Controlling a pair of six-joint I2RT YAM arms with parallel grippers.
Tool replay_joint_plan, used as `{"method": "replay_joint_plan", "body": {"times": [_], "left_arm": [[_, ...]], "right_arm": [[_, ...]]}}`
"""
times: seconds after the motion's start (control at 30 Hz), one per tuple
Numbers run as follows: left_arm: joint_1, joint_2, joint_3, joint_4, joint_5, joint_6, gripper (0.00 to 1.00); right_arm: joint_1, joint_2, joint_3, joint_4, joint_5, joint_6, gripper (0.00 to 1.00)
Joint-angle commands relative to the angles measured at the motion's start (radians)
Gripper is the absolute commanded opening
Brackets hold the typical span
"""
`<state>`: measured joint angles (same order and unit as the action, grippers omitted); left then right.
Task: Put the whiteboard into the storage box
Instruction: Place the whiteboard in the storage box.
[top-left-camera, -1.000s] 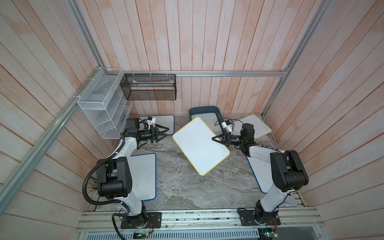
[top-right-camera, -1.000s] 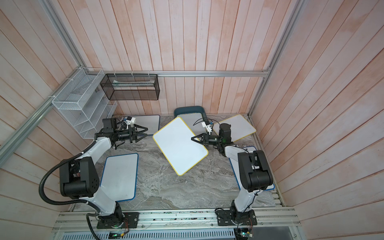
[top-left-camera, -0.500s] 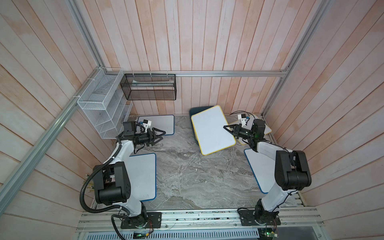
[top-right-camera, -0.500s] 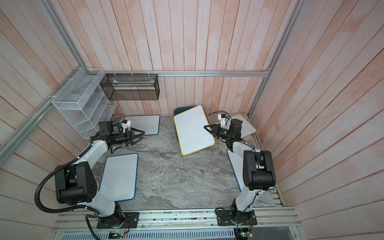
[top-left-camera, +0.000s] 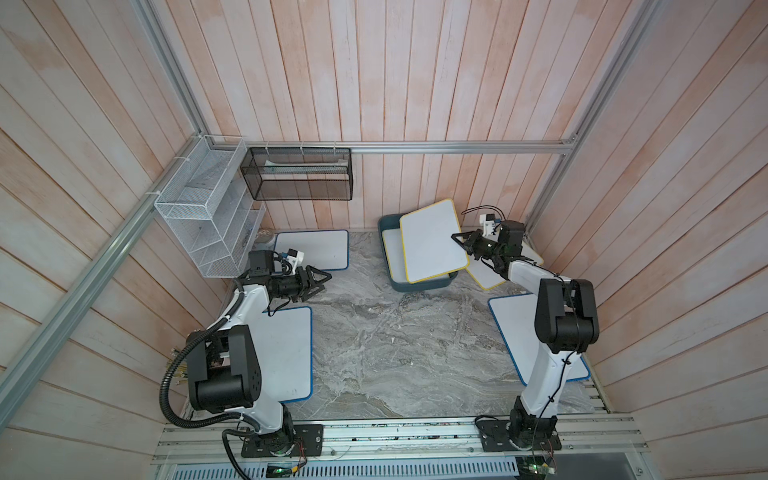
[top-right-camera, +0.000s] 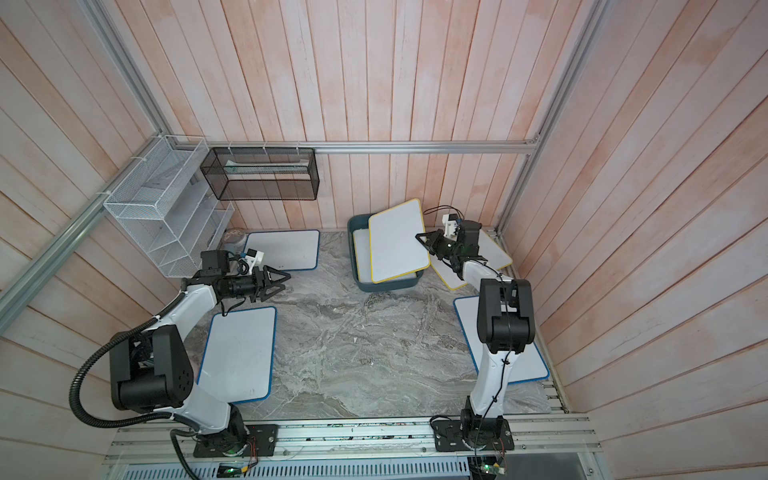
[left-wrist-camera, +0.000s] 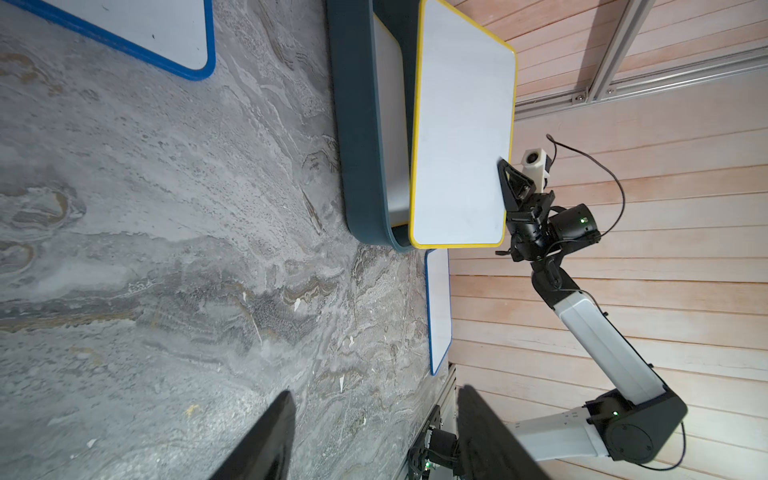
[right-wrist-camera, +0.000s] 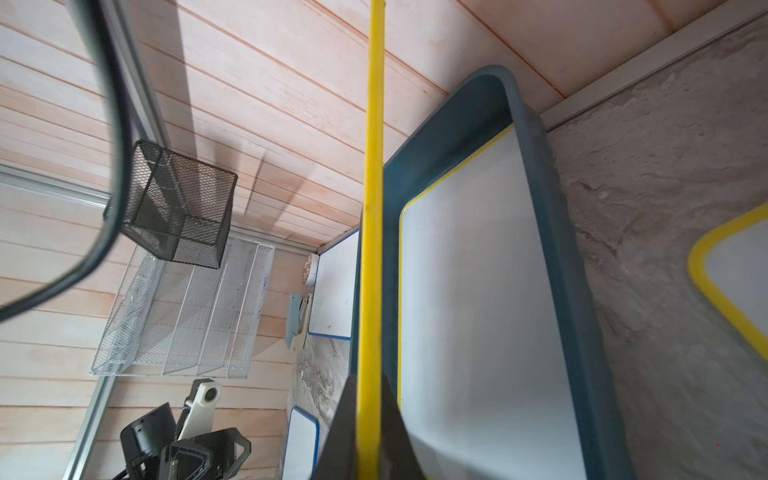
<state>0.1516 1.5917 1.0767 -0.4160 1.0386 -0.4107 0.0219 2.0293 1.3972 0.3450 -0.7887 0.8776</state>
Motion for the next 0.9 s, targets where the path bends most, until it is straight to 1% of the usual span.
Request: {"method": "replay_joint_plan", "body": {"times": [0.0, 0.17, 0.3, 0.47, 0.53, 0.57, 0.6, 0.73, 0.87], "left_arm": [[0.002, -0.027, -0.014, -0.004, 0.001, 0.024, 0.64], [0.002, -0.029, -0.02, 0.006, 0.003, 0.016, 0.64], [0.001, -0.028, -0.021, 0.007, 0.009, 0.015, 0.64], [0.002, -0.024, -0.019, 0.009, 0.013, 0.015, 0.64], [0.002, -0.026, -0.019, 0.007, 0.015, 0.019, 0.64], [0.002, -0.027, -0.02, 0.005, 0.016, 0.02, 0.64], [0.002, -0.029, -0.024, 0.006, 0.015, 0.022, 0.64], [0.002, -0.031, -0.031, 0.01, 0.011, 0.018, 0.64], [0.002, -0.027, -0.029, 0.019, 0.012, 0.009, 0.64]], "right_arm": [[0.016, 0.022, 0.075, -0.013, 0.006, -0.029, 0.0], [0.042, 0.081, 0.115, -0.034, 0.013, -0.03, 0.0], [0.081, 0.124, 0.153, -0.052, 0.05, -0.034, 0.0], [0.133, 0.19, 0.227, -0.073, 0.057, -0.025, 0.0], [0.151, 0.205, 0.271, -0.145, 0.082, -0.068, 0.18], [0.16, 0.211, 0.301, -0.201, 0.105, -0.102, 0.25], [0.163, 0.212, 0.322, -0.244, 0.13, -0.13, 0.29], [0.161, 0.186, 0.332, -0.337, 0.188, -0.194, 0.43], [0.159, 0.145, 0.348, -0.451, 0.254, -0.282, 0.48]]}}
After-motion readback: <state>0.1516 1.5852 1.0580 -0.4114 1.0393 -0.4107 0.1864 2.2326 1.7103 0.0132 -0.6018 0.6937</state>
